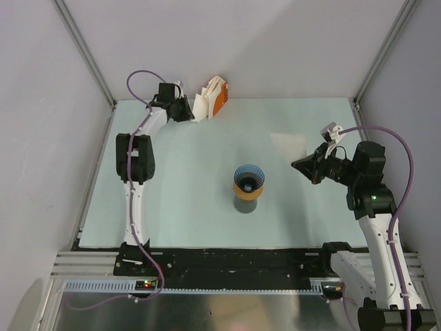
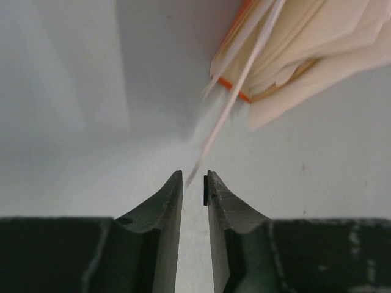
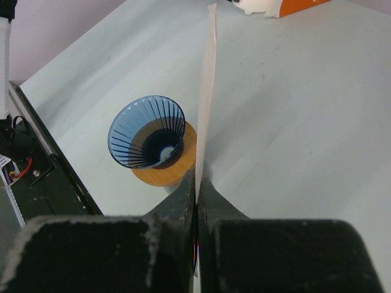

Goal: Place the coffee filter in the dripper
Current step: Place the coffee filter at the coffee filter holder, then adjust the coffee filter.

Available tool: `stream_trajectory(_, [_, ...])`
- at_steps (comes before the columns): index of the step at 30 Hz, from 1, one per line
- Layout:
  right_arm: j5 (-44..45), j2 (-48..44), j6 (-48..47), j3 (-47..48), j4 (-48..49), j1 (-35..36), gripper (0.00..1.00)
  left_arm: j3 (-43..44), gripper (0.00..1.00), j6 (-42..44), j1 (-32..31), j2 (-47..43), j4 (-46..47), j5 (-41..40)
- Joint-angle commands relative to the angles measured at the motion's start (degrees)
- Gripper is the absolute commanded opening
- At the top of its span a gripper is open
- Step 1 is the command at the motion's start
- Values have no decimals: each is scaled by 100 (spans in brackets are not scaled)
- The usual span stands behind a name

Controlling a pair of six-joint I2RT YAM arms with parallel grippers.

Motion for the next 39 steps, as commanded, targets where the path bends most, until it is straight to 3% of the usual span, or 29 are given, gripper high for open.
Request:
stream_trajectory(1, [90, -11, -37, 251, 9, 10, 0, 813, 26, -313, -9, 362, 187, 168])
stream_trajectory(8, [150, -9, -132, 305, -116, 4, 0, 1610, 16, -486, -86, 846, 631, 725])
stream_trajectory(10, [153, -17, -154, 342, -168, 14, 0, 1626, 32, -531, -102, 864, 785, 872])
stream_trajectory(12, [154, -23, -175, 384, -220, 12, 0, 1554, 61, -540, -102, 787, 854, 813])
stream_trajectory(14, [136, -42, -158, 438, -249, 14, 0, 1329, 81, -470, -84, 570, 898, 664])
stream_trajectory(16, [79, -71, -132, 489, -269, 14, 0, 1029, 92, -391, -40, 291, 957, 589])
stream_trajectory(18, [-54, -120, -119, 535, -287, 14, 0, 631, 96, -281, 33, -112, 1031, 557])
stream_trajectory(22, [-583, -255, -89, 690, -455, 13, 0, -1041, 99, 117, 223, -1688, 1750, 482])
stream_trajectory(25, [-1198, -330, 193, 842, -623, 2, 0, -2744, 100, 895, 294, -3582, 2177, 458])
stream_trajectory(27, [-1799, -369, 628, 867, -681, 5, 0, -3538, 100, 1640, 294, -4787, 2015, 619])
stream_trajectory(30, [-2380, -496, 1345, 803, -378, 170, 0, -4220, 100, 2533, 297, -6540, 1040, 1624])
stream_trajectory(32, [-2365, -705, 1938, 704, 283, 310, 0, -4551, 100, 2527, 291, -7504, 463, 2605])
stream_trajectory(35, [-1970, -954, 3213, 499, 1977, 620, 0, -4772, 100, 1715, -121, -8545, 285, 3529])
stream_trajectory(39, [-1055, -808, 4165, 532, 3631, 1317, 0, -4571, 100, 1191, -1726, -9166, 440, 2884])
